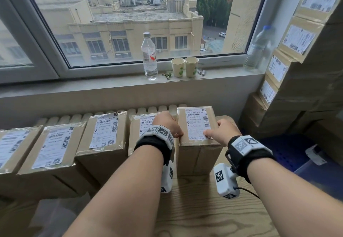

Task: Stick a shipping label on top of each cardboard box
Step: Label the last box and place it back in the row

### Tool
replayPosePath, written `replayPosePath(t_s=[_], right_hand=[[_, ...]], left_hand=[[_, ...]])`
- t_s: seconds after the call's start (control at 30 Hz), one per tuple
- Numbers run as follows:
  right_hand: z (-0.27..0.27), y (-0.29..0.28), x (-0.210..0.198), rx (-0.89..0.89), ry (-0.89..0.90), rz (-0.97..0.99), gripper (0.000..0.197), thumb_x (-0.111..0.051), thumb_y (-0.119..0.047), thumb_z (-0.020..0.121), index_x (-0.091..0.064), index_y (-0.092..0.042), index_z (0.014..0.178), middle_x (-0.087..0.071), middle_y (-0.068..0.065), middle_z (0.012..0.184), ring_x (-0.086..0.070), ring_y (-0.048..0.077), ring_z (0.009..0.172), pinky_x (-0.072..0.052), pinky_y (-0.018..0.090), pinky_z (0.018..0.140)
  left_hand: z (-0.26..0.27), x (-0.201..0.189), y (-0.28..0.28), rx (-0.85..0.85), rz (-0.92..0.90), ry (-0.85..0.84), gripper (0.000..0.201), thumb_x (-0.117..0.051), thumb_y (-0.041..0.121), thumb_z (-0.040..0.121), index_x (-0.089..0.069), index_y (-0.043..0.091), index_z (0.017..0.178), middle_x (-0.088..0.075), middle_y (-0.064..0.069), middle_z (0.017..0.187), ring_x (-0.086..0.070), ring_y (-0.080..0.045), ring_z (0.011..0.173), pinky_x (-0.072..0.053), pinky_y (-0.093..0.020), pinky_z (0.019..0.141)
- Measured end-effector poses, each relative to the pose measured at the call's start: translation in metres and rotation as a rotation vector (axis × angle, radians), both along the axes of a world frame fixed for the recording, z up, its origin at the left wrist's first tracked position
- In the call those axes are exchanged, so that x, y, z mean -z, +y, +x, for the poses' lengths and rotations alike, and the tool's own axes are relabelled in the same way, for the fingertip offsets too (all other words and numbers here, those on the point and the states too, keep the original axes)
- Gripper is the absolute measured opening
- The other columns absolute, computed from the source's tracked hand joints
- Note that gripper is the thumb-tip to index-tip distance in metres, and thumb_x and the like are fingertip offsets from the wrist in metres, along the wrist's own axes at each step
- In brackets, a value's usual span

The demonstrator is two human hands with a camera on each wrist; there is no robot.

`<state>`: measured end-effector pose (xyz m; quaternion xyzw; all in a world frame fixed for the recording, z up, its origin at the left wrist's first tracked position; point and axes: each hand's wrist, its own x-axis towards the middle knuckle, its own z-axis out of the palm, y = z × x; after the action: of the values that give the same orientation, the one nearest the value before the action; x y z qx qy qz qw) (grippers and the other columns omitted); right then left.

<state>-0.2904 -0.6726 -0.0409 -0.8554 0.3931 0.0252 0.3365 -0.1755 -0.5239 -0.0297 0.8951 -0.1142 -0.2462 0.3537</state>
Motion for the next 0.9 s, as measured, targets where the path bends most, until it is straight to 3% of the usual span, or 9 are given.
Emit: replayPosePath(t_s=[0.1, 0.23, 0.33, 0.43, 0.67, 0.9], right_hand=[[0.003, 0.0, 0.0, -0.018, -0.017, 0.013, 0.045, -0.073, -0.032, 0.078, -0.053, -0.016, 0.115, -0.062, -0.001, 0.104, -0.059, 0.02, 0.096, -0.045, 0.03, 0.08], [0.01, 0.006, -0.001, -0.07, -0.089, -0.038, 0.067, -0.072, -0.029, 0.078, -0.038, -0.018, 0.134, -0.058, 0.005, 0.124, -0.057, 0.025, 0.111, -0.047, 0.038, 0.094], [0.017, 0.013, -0.001, -0.122, -0.081, -0.1, 0.074, -0.069, -0.042, 0.079, -0.035, -0.023, 0.141, -0.046, 0.008, 0.135, -0.048, 0.027, 0.123, -0.041, 0.038, 0.101], [0.021, 0.018, 0.001, -0.161, -0.032, -0.093, 0.08, -0.072, -0.049, 0.075, -0.038, -0.022, 0.142, -0.037, 0.008, 0.14, -0.046, 0.027, 0.125, -0.039, 0.039, 0.105], [0.023, 0.023, 0.003, -0.182, -0.06, -0.049, 0.086, -0.079, -0.04, 0.073, -0.036, -0.023, 0.145, -0.036, 0.009, 0.14, -0.048, 0.026, 0.124, -0.038, 0.036, 0.104], [0.023, 0.031, -0.005, -0.209, -0.001, -0.175, 0.07, -0.073, -0.043, 0.077, -0.044, -0.022, 0.138, -0.035, 0.01, 0.141, -0.041, 0.03, 0.128, -0.036, 0.04, 0.107]], left_hand=[[0.001, -0.002, 0.001, 0.005, 0.011, 0.012, 0.023, -0.085, 0.003, 0.06, -0.075, 0.0, 0.081, -0.075, -0.011, 0.075, -0.074, -0.022, 0.072, -0.062, -0.039, 0.072], [0.004, -0.001, 0.003, -0.013, 0.024, -0.006, 0.012, -0.078, 0.005, 0.07, -0.073, 0.003, 0.081, -0.074, -0.01, 0.071, -0.073, -0.018, 0.067, -0.062, -0.039, 0.073], [0.009, 0.0, 0.008, -0.047, 0.037, -0.107, 0.008, -0.068, 0.012, 0.076, -0.073, 0.009, 0.082, -0.074, -0.008, 0.077, -0.073, -0.02, 0.075, -0.062, -0.037, 0.074], [0.015, 0.002, 0.018, -0.06, 0.094, -0.189, 0.009, -0.068, 0.018, 0.079, -0.072, 0.014, 0.086, -0.073, -0.005, 0.085, -0.069, -0.019, 0.08, -0.058, -0.031, 0.073], [0.018, 0.004, 0.034, -0.015, 0.215, -0.243, 0.023, -0.08, 0.018, 0.07, -0.071, 0.021, 0.091, -0.065, -0.003, 0.106, -0.063, -0.021, 0.095, -0.055, -0.03, 0.076], [0.011, -0.001, 0.037, 0.022, 0.21, -0.27, 0.014, -0.069, 0.016, 0.08, -0.073, 0.019, 0.093, -0.069, -0.001, 0.102, -0.064, -0.018, 0.093, -0.047, -0.025, 0.067]])
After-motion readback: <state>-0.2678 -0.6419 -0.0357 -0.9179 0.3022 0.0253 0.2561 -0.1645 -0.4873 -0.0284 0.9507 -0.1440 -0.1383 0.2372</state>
